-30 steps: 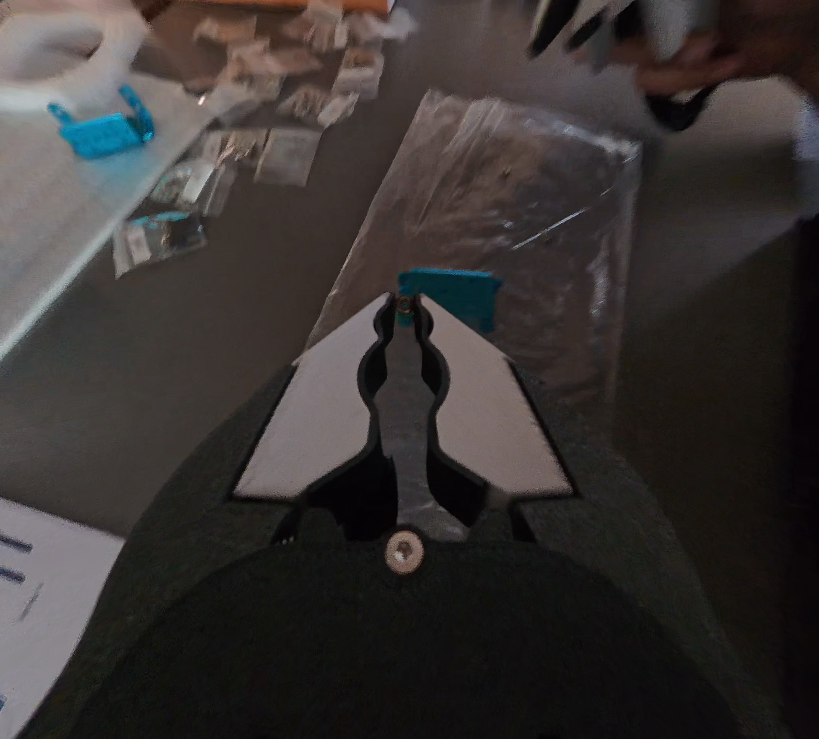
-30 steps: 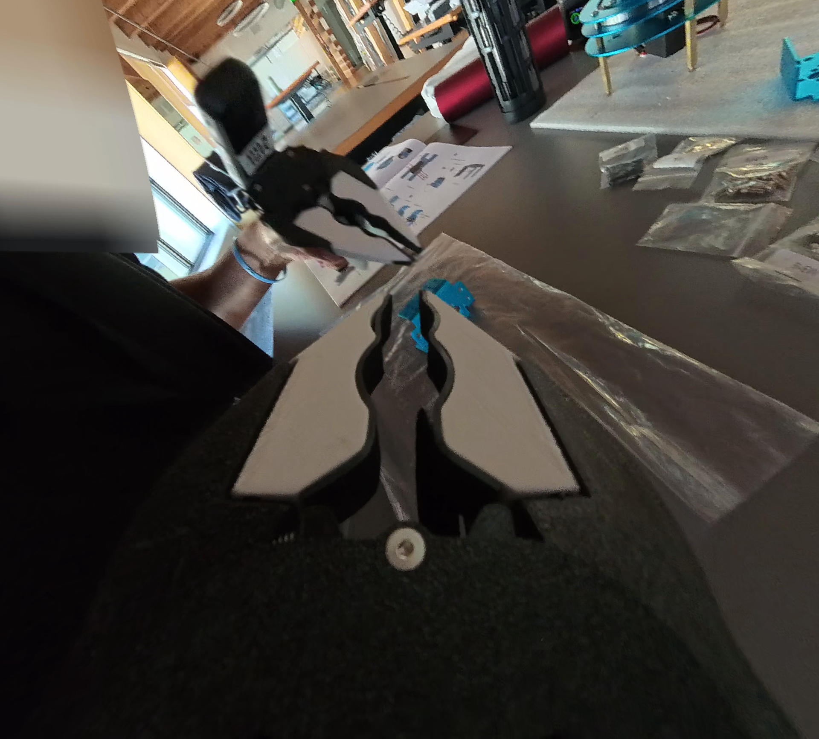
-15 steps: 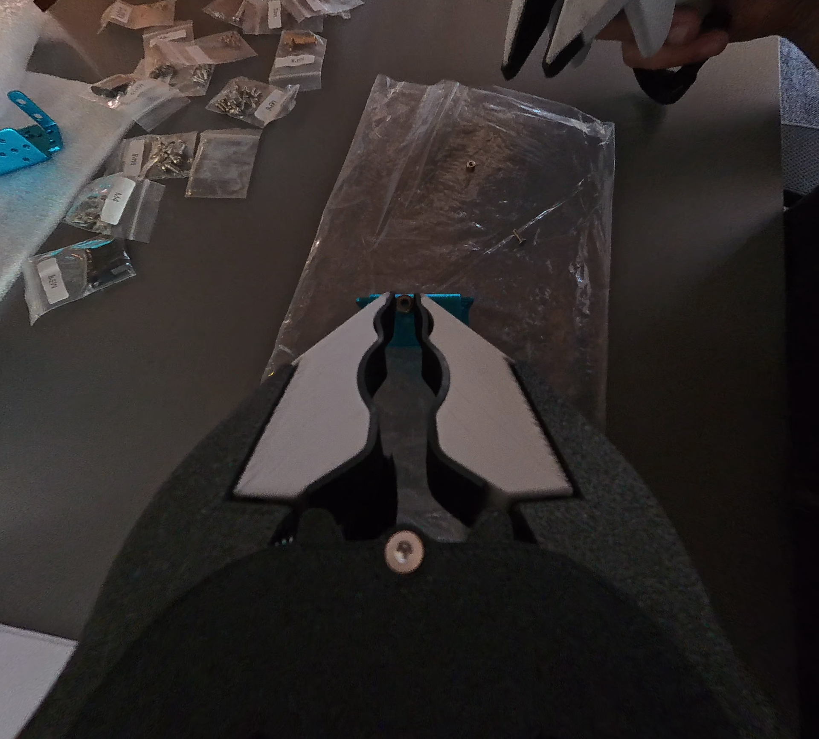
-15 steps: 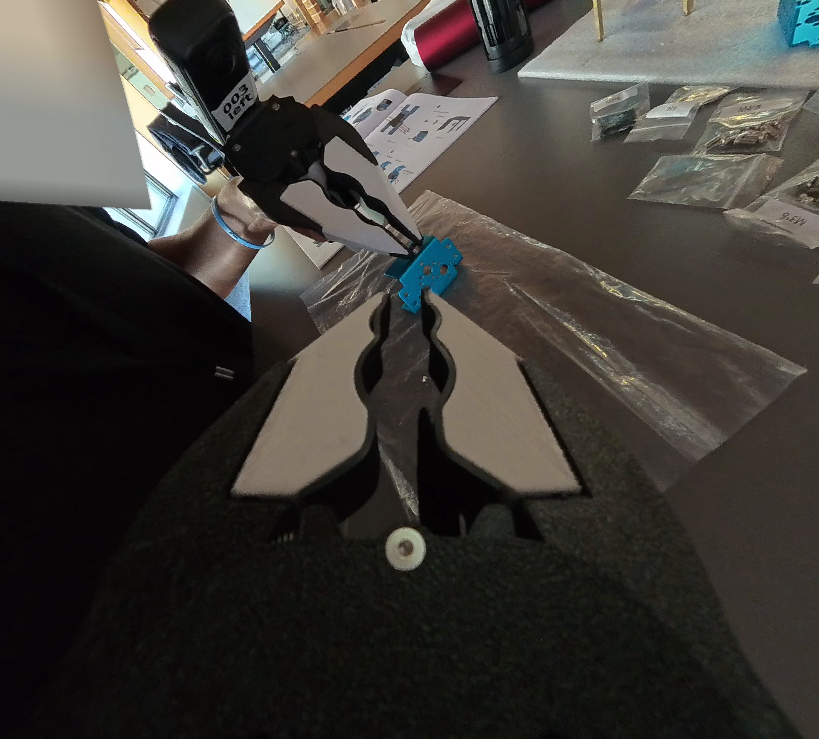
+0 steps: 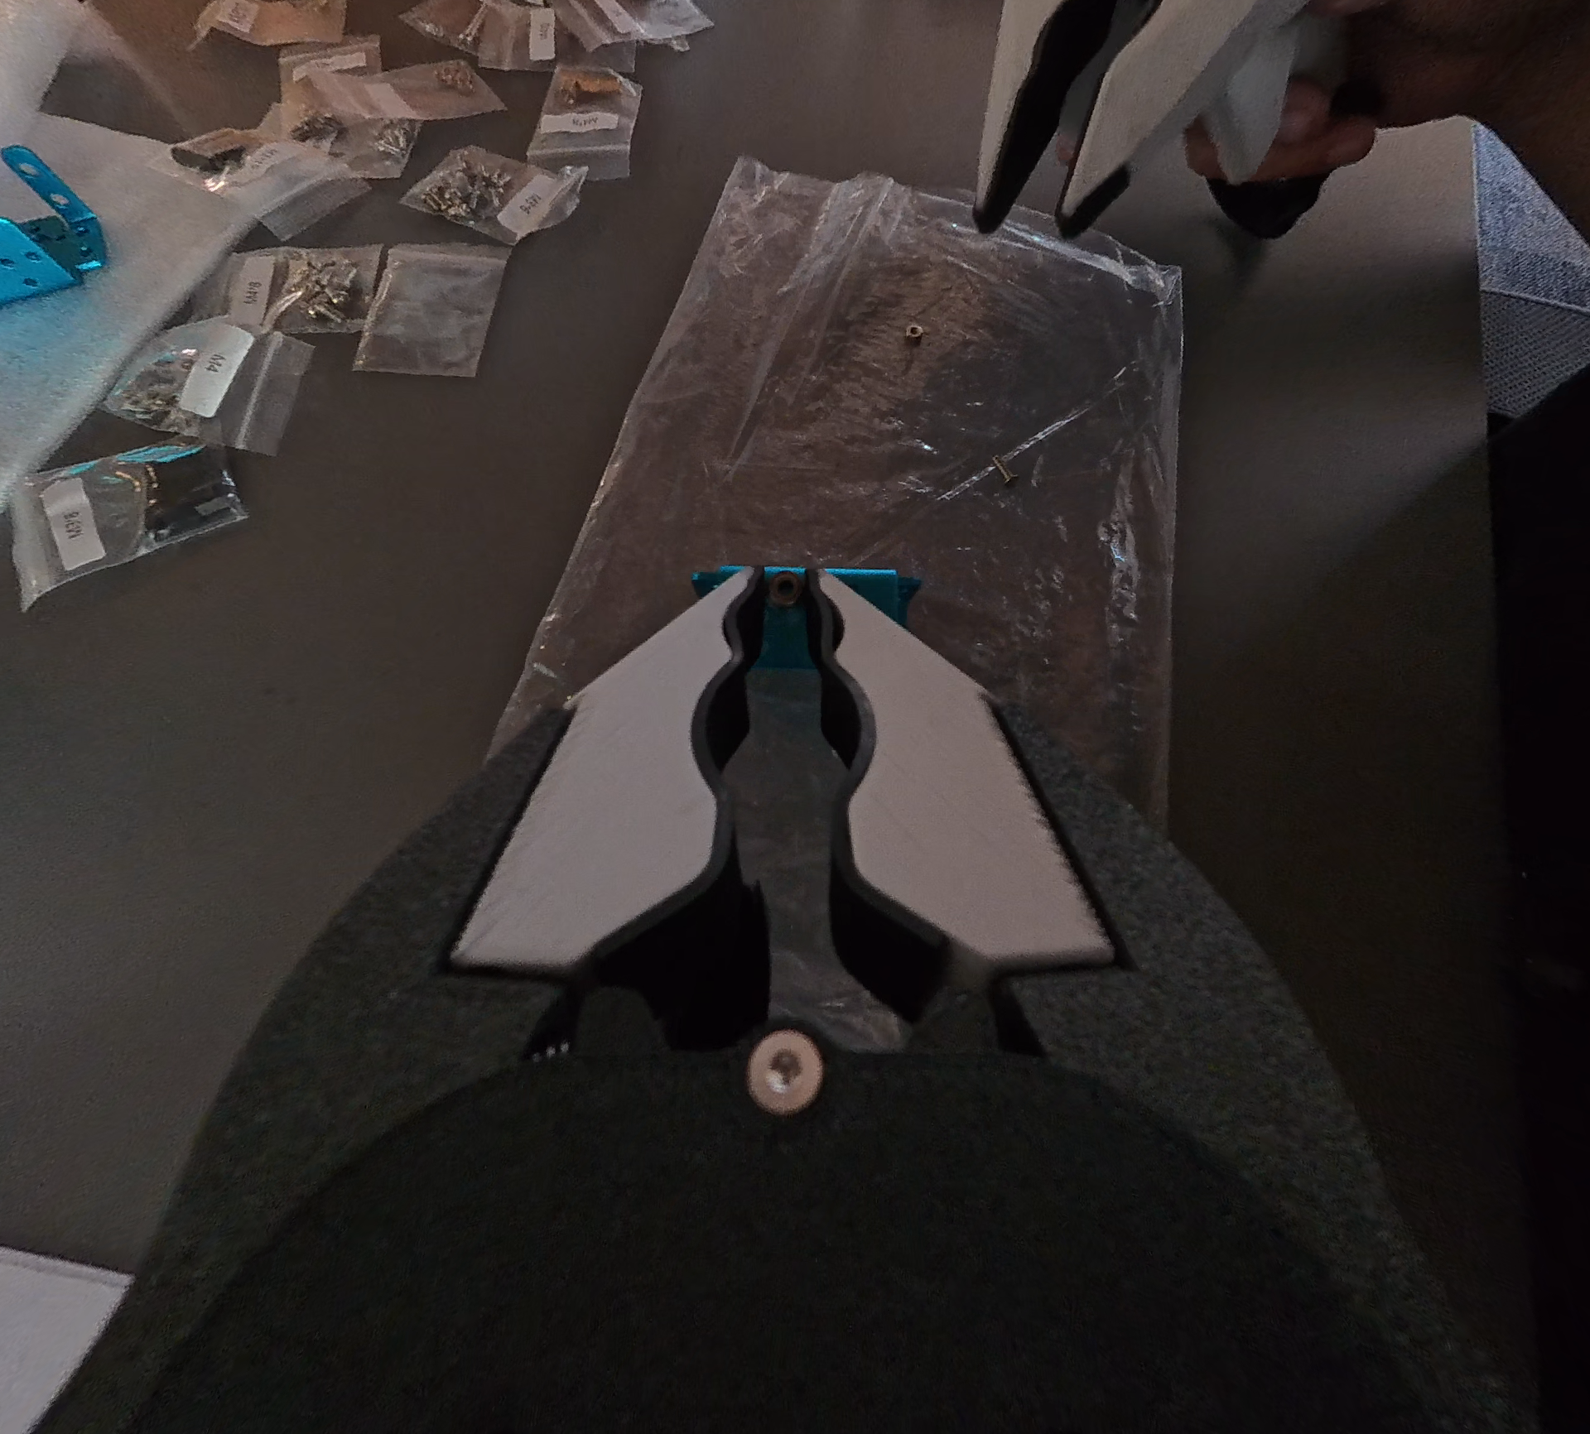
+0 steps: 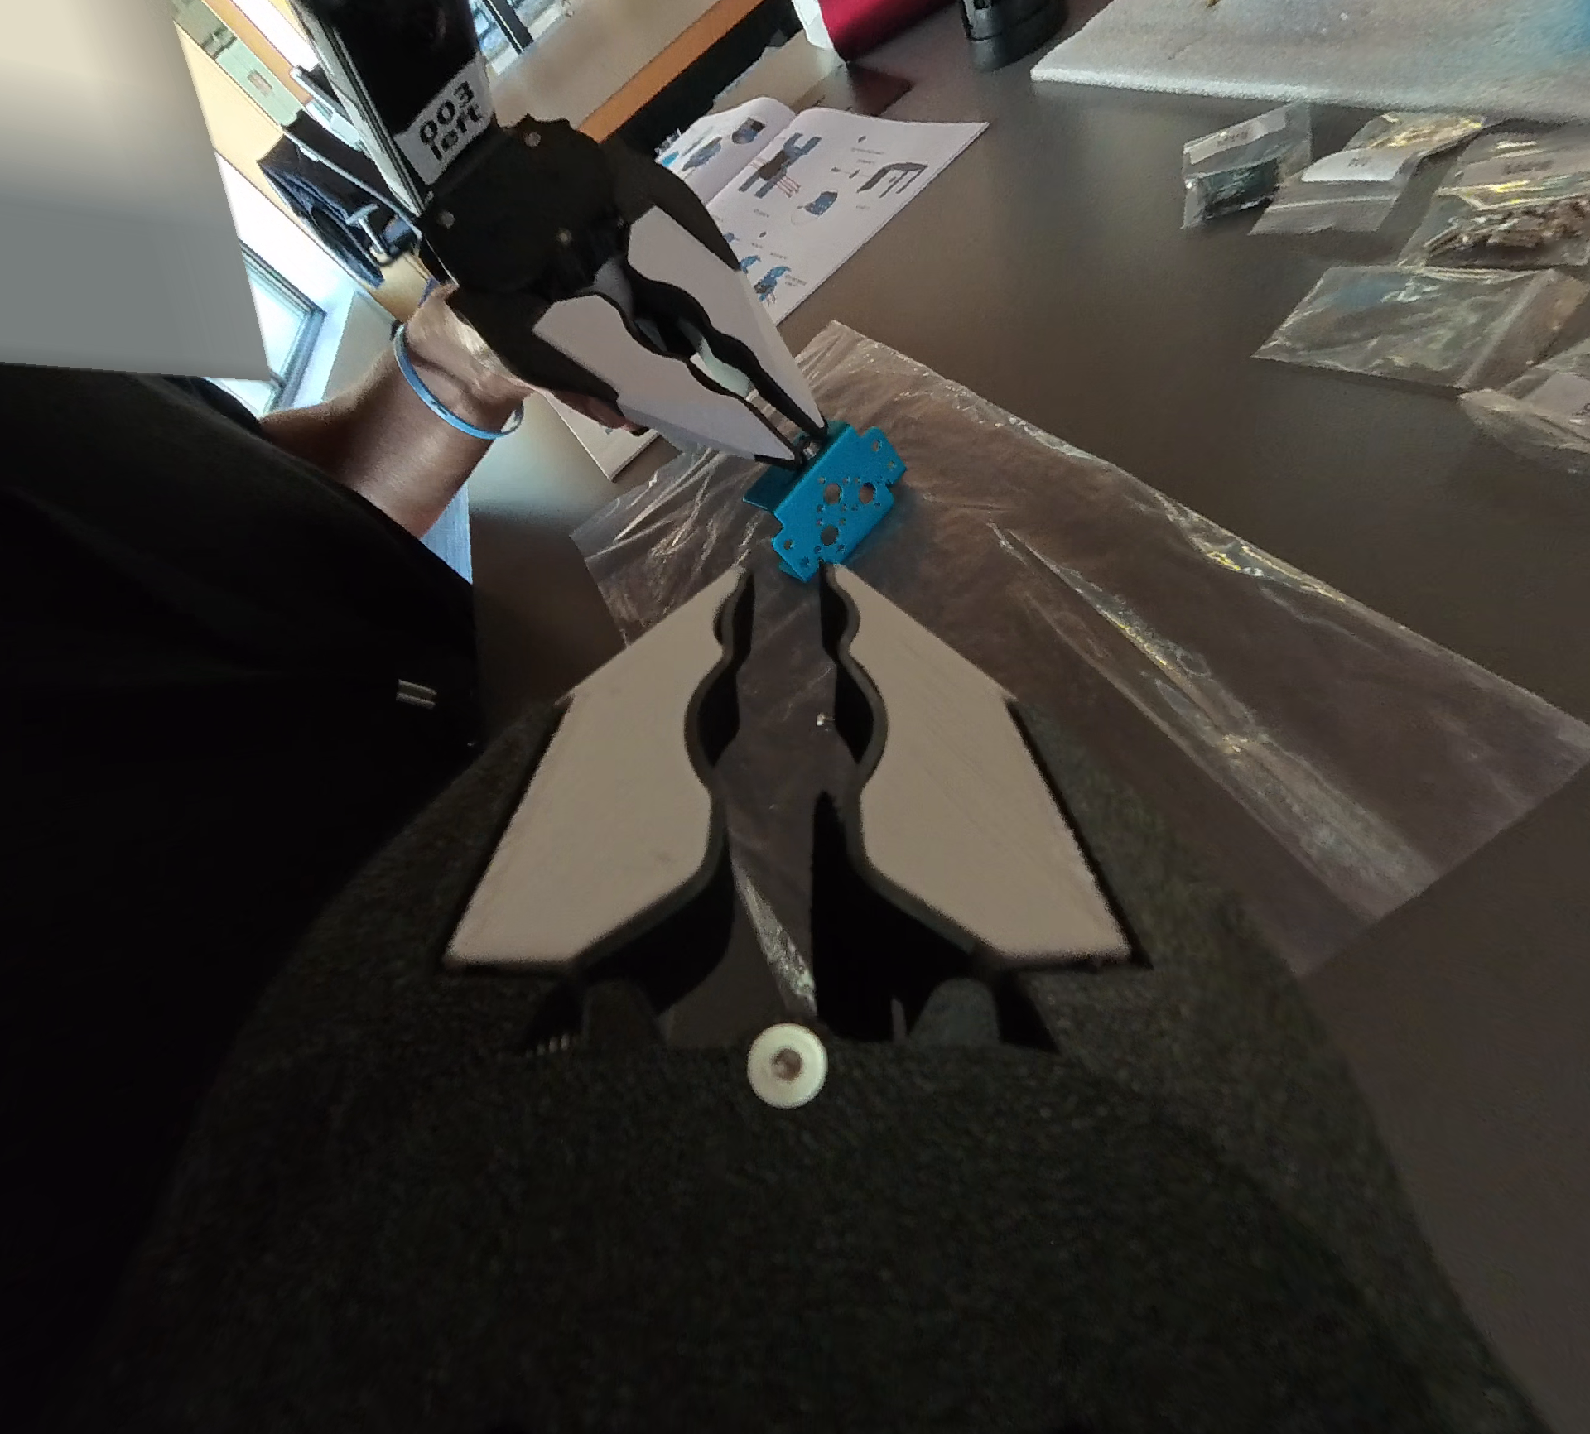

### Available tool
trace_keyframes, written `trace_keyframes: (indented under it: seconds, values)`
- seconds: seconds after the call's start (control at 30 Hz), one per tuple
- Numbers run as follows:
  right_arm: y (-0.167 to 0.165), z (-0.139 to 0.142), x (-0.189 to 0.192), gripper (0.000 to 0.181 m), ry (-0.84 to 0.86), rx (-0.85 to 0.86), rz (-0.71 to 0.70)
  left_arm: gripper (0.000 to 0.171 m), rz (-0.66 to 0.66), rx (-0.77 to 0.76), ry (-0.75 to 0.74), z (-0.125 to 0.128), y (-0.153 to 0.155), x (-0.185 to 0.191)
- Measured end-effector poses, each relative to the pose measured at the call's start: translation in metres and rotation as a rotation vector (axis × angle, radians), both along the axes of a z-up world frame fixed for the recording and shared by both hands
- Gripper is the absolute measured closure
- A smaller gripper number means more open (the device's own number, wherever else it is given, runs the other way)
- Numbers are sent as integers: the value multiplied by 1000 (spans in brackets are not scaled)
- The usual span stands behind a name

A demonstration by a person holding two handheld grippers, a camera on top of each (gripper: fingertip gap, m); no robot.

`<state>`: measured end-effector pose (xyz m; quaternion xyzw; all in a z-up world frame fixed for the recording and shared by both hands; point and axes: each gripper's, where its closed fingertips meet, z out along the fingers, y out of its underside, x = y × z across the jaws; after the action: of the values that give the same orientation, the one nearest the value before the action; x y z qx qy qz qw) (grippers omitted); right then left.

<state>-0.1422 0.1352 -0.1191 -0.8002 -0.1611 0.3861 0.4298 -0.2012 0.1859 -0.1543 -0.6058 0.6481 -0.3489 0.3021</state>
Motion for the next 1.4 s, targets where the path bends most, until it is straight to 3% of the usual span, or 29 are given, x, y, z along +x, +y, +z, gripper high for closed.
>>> trace_keyframes:
  seconds: [0.13, 0.27, 0.37, 0.5, 0.7, 0.83, 1.2, 1.4]
  values:
    - [10, -2, -14, 148, -69, 37, 25, 162, -3, -6, -2, 0, 0, 1]
    - [26, -13, -41, 121, -304, 151, 156, 163, -16, -7, 0, 0, 0, 2]
    - [41, -19, -57, 112, -388, 169, 291, 163, -28, 8, 3, 0, -1, 3]
    - [52, -36, -65, 111, -501, 171, 449, 163, -26, 17, 4, 0, -1, 2]
    - [54, -53, -71, 111, -596, 240, 549, 162, -20, 19, 0, 0, -2, 3]
    - [53, -59, -70, 120, -593, 234, 558, 161, -18, 31, 9, 0, -1, 4]
    - [49, -60, -66, 121, -528, 191, 556, 143, 5, 23, -17, 4, -1, 3]
    - [48, -61, -64, 121, -497, 149, 562, 121, -29, -33, -44, 5, -8, -6]
